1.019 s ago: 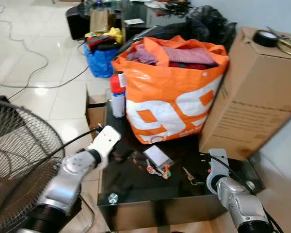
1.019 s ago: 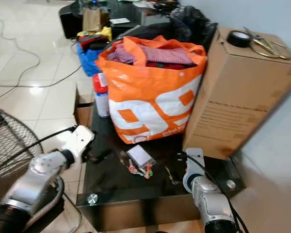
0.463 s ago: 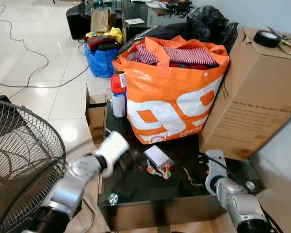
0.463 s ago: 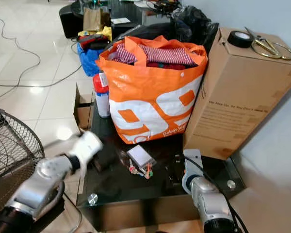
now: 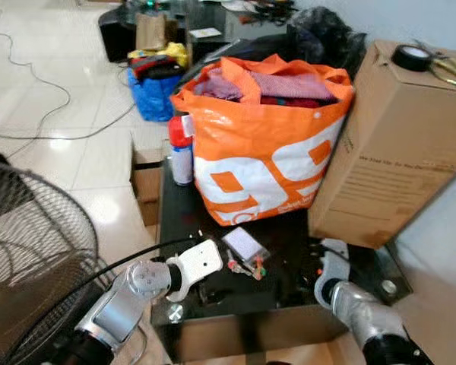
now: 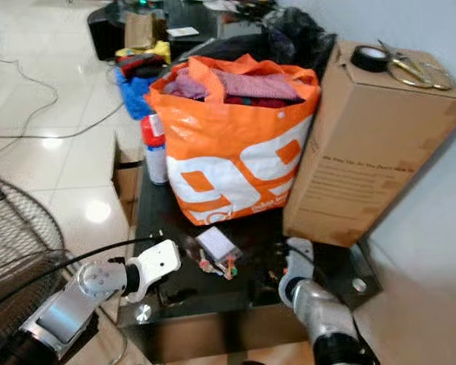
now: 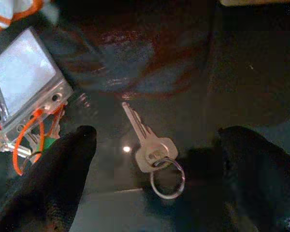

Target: Hang keys on a hook

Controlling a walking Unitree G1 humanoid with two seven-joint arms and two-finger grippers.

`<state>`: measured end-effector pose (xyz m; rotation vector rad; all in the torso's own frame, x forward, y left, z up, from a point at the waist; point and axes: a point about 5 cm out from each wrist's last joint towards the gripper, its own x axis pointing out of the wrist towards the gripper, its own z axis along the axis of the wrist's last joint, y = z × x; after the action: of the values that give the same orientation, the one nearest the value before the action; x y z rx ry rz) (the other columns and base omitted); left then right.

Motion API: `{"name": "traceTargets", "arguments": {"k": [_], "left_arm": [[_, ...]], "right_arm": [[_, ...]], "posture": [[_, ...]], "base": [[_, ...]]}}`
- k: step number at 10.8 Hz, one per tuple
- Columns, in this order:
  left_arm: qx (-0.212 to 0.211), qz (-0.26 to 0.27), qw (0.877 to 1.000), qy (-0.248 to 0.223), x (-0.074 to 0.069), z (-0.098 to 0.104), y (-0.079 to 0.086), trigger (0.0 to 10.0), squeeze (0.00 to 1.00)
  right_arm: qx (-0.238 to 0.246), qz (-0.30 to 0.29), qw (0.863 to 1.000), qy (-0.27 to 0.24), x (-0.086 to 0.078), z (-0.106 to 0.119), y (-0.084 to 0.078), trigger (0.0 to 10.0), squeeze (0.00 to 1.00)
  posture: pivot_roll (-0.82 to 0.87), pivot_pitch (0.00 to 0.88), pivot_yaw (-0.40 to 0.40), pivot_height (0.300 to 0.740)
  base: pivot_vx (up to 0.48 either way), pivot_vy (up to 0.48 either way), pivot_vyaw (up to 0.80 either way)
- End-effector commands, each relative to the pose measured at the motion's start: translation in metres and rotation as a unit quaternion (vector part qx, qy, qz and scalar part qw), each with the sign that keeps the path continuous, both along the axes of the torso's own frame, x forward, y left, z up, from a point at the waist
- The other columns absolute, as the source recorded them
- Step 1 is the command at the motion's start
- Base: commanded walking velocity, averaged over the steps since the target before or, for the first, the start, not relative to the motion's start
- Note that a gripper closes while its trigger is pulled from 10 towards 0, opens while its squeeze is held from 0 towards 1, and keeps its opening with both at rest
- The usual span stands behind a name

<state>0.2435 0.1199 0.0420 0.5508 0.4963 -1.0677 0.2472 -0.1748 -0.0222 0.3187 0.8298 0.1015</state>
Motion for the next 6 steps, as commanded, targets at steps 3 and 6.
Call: {"name": "traceTargets", "arguments": {"k": [3, 6], "left_arm": [[-0.007, -0.004, 1.0, 0.003, -0.002, 0.002, -0.002, 10.0, 0.0], [-0.027, 0.008, 1.0, 0.007, -0.003, 0.005, -0.004, 10.0, 0.0]], "right_arm": [[-0.028, -0.036, 0.998, 0.031, 0.008, -0.006, -0.014, 10.0, 0.0], [0.005, -0.057, 0.995, 0.08, 0.002, -0.012, -0.016, 9.6, 0.0]], "posture": [[-0.14, 0.0, -0.083, 0.74], [-0.12, 0.0, -0.108, 0.74]], "base": [[0.0, 0.0, 0.0], [0.0, 0.0, 0.0]]}}
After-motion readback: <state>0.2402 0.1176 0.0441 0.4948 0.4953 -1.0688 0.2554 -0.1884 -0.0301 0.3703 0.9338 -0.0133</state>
